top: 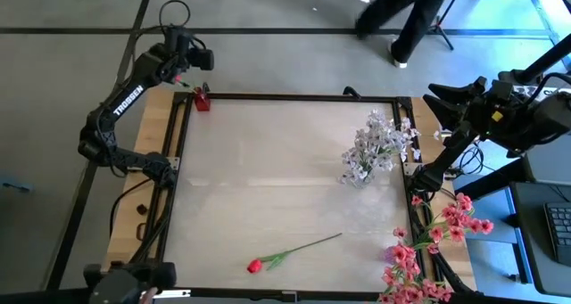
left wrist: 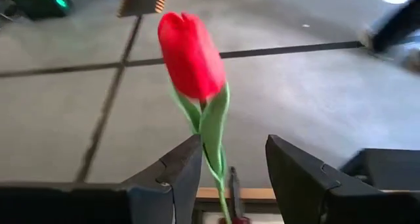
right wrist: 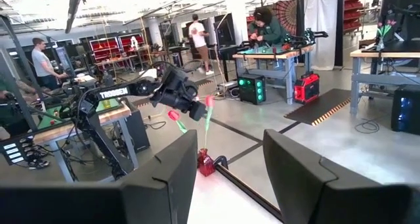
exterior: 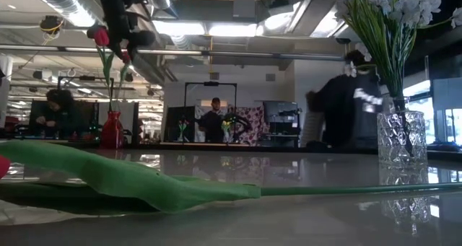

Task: Sort flowers into vase by color
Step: Put the top red tulip into the red vase, then put the red tulip into the red vase

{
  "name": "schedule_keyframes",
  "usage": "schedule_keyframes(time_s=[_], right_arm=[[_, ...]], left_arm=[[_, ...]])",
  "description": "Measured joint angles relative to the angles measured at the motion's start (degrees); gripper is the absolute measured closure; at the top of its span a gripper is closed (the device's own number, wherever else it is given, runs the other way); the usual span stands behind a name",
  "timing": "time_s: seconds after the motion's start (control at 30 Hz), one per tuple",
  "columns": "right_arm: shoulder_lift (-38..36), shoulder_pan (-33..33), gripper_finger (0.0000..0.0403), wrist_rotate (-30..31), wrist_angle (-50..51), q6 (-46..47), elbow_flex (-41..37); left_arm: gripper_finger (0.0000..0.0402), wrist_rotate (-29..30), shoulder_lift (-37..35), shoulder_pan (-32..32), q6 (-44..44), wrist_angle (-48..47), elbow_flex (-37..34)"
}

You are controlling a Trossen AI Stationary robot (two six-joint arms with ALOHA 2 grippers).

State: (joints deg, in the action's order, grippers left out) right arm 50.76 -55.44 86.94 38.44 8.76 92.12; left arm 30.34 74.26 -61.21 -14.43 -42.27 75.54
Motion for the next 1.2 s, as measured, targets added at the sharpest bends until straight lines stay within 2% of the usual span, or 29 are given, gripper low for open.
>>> schedule_keyframes(time_s=[0.37, 0.63, 0.9, 1.2], right_arm=[[-0.3, 0.0, 0.0228, -1.5, 0.2, -0.4, 0.0], [-0.3, 0.0, 0.0228, -1.5, 0.2, -0.5, 0.0], [-0.3, 0.0, 0.0228, -0.5, 0.3, -1.7, 0.0], [-0.4, 0.0, 0.0228, -0.5, 0.3, -1.8, 0.0]], left_arm=[[0.024, -11.1, 0.0, -2.2, -0.2, -7.6, 9.5], [0.0241, -18.9, 0.0, -2.2, -0.7, -9.8, 19.7], [0.0241, -37.4, 0.0, -0.1, -2.0, -7.5, 26.3], [0.0241, -38.9, -0.5, 7.2, -0.3, -5.5, 27.0]])
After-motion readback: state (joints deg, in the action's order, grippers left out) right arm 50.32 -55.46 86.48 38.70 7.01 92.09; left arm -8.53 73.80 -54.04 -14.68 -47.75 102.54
